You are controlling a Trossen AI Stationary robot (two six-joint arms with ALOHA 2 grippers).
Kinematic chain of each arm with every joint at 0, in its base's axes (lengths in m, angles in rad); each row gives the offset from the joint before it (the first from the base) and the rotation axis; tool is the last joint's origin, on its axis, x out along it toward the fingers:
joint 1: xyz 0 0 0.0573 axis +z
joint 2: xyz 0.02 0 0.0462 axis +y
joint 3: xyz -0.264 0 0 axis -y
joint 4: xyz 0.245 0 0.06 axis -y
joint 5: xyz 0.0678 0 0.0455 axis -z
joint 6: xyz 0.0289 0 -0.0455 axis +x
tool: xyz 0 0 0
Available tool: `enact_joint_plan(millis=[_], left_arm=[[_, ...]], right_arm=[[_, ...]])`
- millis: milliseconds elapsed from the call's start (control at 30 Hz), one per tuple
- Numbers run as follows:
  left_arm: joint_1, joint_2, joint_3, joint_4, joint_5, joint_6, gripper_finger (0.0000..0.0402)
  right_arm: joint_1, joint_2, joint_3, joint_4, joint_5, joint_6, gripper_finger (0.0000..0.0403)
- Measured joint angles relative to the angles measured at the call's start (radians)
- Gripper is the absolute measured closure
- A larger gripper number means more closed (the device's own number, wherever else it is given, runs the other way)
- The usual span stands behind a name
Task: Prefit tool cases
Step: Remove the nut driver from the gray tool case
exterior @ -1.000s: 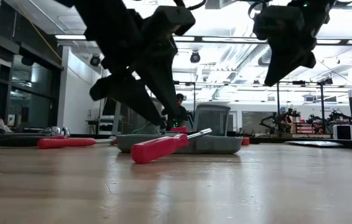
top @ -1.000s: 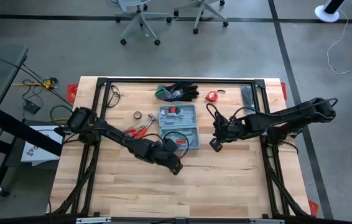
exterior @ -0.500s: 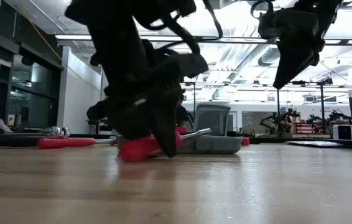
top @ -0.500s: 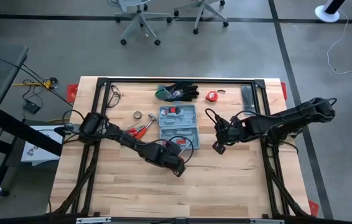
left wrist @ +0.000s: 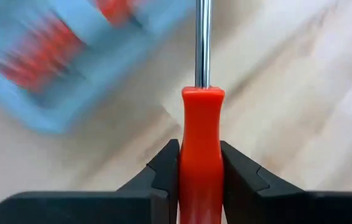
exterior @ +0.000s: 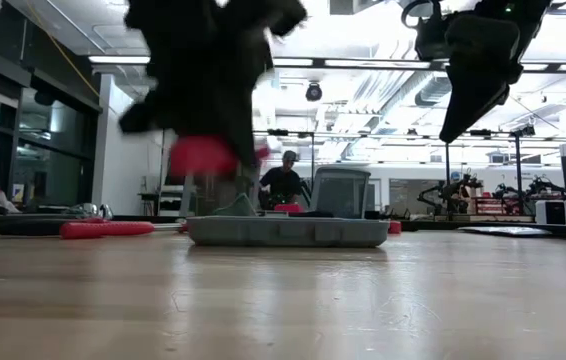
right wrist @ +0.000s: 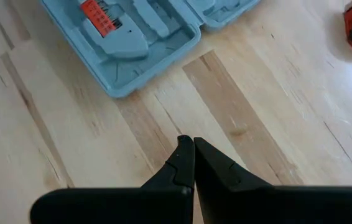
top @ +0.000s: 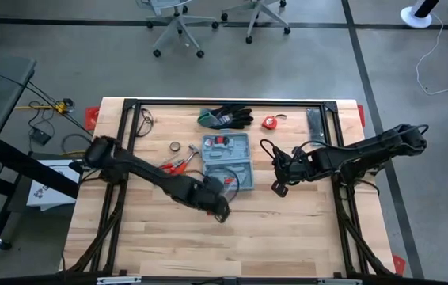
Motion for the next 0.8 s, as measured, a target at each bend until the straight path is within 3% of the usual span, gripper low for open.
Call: enact_joint_plan(millis=[200,400,633,800], left_arm=[[0.024,-0.169,-0.001,-0.326,-0.120,-0.008,0.0335],[0.129,-0.234,-0.011,-0.689,-0.188,0.080,0.0335],[0.322,-0.253,-0.186,-0.561,-0.141,0.425,0.0335],[0.445,-0.265,-0.319,-0.501,-0.105,0.579,0.0335]], right_arm=[[0.000,0.000,0.000,0.010,0.008,0.000,0.0403],[-0.003,0.000,0.000,0.068,0.032,0.018,0.0403],[-0.005,0.000,0.000,0.103,0.071,0.102,0.0403],[-0.009,0.000,0.000,0.103,0.083,0.178,0.0403]])
